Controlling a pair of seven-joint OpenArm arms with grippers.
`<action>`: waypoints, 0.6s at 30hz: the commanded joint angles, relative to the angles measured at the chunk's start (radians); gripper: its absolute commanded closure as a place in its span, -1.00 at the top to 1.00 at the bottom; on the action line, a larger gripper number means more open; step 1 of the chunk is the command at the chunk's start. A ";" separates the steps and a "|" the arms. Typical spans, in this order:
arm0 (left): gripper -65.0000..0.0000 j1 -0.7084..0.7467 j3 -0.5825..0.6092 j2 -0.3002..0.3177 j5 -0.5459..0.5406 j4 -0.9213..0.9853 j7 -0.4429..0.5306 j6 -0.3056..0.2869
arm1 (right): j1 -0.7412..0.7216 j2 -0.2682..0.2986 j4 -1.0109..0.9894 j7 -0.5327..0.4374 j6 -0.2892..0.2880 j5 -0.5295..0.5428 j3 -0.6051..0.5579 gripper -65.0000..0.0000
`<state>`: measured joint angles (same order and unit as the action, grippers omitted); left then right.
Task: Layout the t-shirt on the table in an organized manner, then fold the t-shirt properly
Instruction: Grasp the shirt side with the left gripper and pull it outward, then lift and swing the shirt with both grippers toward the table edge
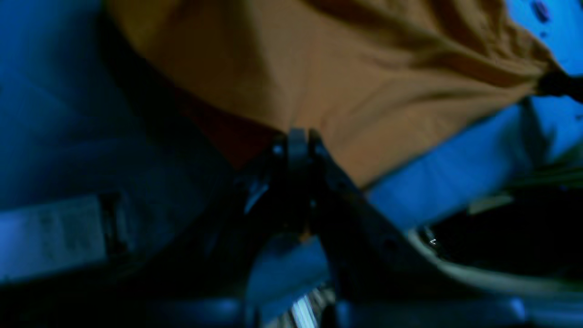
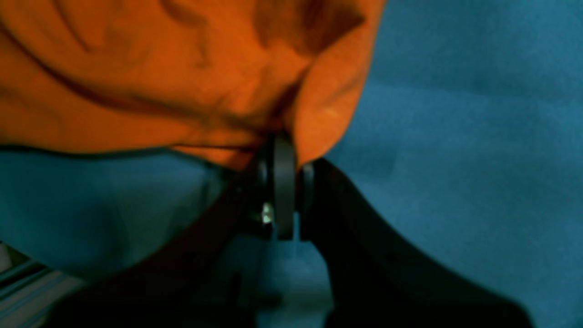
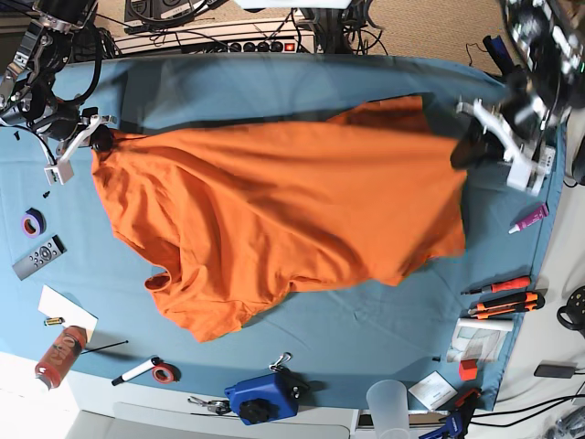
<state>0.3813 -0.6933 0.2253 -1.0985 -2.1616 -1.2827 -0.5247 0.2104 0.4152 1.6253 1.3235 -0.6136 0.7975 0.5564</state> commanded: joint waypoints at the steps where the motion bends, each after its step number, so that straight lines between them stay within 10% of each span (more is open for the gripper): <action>1: -1.00 0.035 -0.019 0.009 -0.042 -0.048 0.011 -0.013 | -0.021 0.025 0.018 -0.023 0.000 0.014 0.008 -1.00; 18: -1.00 0.273 -0.051 0.008 -0.002 -0.104 0.026 -0.027 | -0.097 0.026 0.018 -0.039 0.000 -0.012 0.008 -1.00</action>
<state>0.6495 -0.7391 0.2245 -1.0824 -2.2505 -1.2739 -0.5507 0.1242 0.4156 1.6253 1.3041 -0.6136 0.7750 0.5564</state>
